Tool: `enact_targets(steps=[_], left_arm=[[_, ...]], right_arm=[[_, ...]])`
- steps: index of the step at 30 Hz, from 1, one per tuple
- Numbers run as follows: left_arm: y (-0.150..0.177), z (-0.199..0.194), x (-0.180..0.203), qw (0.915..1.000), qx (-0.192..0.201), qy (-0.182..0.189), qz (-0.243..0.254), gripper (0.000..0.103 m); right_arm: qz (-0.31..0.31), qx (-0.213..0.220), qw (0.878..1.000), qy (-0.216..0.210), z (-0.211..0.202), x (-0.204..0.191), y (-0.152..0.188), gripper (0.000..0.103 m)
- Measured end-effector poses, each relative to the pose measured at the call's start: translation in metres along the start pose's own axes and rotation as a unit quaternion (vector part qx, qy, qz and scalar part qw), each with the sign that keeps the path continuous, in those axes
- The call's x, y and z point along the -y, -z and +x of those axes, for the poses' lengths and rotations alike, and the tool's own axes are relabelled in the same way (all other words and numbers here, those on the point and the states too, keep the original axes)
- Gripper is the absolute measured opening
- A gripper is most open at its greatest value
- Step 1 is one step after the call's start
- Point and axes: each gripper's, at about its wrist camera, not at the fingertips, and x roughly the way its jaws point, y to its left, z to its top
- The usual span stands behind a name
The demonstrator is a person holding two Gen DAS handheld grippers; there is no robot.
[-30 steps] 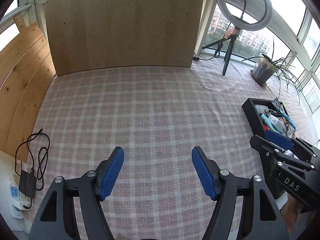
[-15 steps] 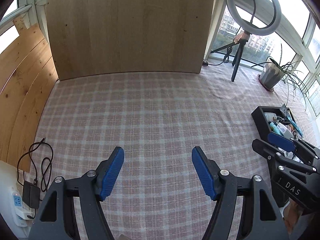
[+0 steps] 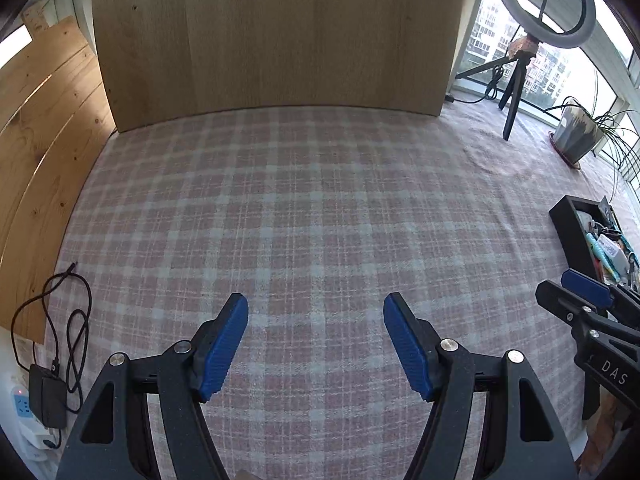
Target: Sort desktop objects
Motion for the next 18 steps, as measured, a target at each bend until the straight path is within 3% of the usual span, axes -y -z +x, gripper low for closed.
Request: enact_targets(steps=[9, 18], left_arm=[[0.035, 0.034, -0.030, 0.9993, -0.019, -0.025, -0.021, 0.068], [0.055, 0.036, -0.031, 0.9995, -0.002, -0.029, -0.007, 0.070]], right_arm=[[0.012, -0.011, 1.000, 0.015, 0.031, -0.003, 0.025, 0.049], [0.007, 0.004, 0.999, 0.033, 0.038, -0.017, 0.046, 0.049]])
